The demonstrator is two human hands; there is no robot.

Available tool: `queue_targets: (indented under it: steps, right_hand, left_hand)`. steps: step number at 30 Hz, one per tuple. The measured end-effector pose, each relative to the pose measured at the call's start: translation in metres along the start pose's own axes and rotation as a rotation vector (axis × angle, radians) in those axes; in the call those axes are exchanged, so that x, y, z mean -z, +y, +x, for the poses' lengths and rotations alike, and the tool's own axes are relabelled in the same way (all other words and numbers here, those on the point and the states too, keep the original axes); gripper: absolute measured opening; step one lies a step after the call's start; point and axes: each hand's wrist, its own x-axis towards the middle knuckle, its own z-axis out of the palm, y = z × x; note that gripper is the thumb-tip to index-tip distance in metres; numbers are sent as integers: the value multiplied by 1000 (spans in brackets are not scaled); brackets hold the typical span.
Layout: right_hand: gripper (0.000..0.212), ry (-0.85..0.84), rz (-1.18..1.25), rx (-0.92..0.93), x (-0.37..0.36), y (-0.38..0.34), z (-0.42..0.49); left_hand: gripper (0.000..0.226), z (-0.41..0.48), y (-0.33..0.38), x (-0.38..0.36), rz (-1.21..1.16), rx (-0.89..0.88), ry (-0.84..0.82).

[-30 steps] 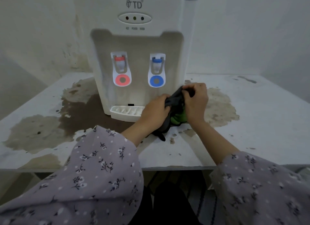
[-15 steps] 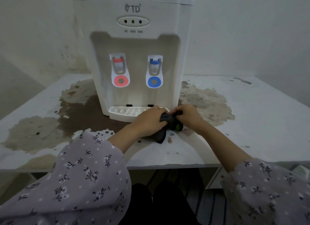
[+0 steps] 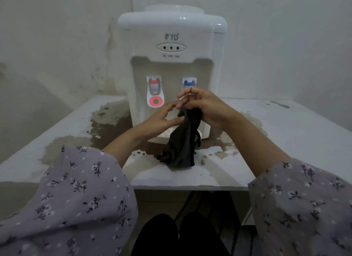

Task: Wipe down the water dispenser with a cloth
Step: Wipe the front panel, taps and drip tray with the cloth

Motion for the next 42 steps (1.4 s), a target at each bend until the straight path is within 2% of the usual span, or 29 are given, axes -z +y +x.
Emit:
queue_targets:
  steps: [3, 6, 7, 11, 14, 17, 19, 21, 26, 30, 33, 38, 42]
  right_hand:
    - [31, 45, -150, 67, 0, -14, 4]
    - [32, 108, -173, 108, 1, -23, 4]
    - [32, 119, -167, 108, 1, -25, 3]
    - [30, 203, -174, 62, -1, -28, -1]
    - [27, 211, -242, 5, -4, -31, -6]
    - [27, 187, -328, -58, -6, -37, -11]
    - [27, 201, -329, -98, -6, -42, -12]
    - [21, 249, -357, -137, -4, -43, -13]
    - [18, 330, -452, -300, -2, -8, -13]
    - [16, 475, -433, -370, 0, 35, -9]
    - [18, 522, -466, -374, -3, 63, 0]
    - [17, 414, -510, -368, -20, 99, 22]
    - [16, 403, -534, -296, -29, 114, 47]
  left_hand:
    - [45, -4, 9, 20, -18, 86, -40]
    - [4, -8, 18, 32, 89, 99, -33]
    - [11, -9, 24, 33, 63, 77, 10]
    - [16, -11, 39, 31, -427, 44, 139]
    - [16, -12, 54, 28, -687, 9, 187]
    - [17, -13, 67, 29, -837, -1, 193]
    - [18, -12, 75, 26, -823, 17, 199]
    - [17, -9, 77, 21, -756, 63, 214]
    - [13, -3, 45, -1, -419, 274, 170]
    - [24, -7, 7, -8, -206, 392, 123]
    - [17, -15, -22, -7, 93, 354, 73]
    - [31, -26, -60, 4, 717, 312, 60]
    - [38, -33, -87, 11, 820, 270, 50]
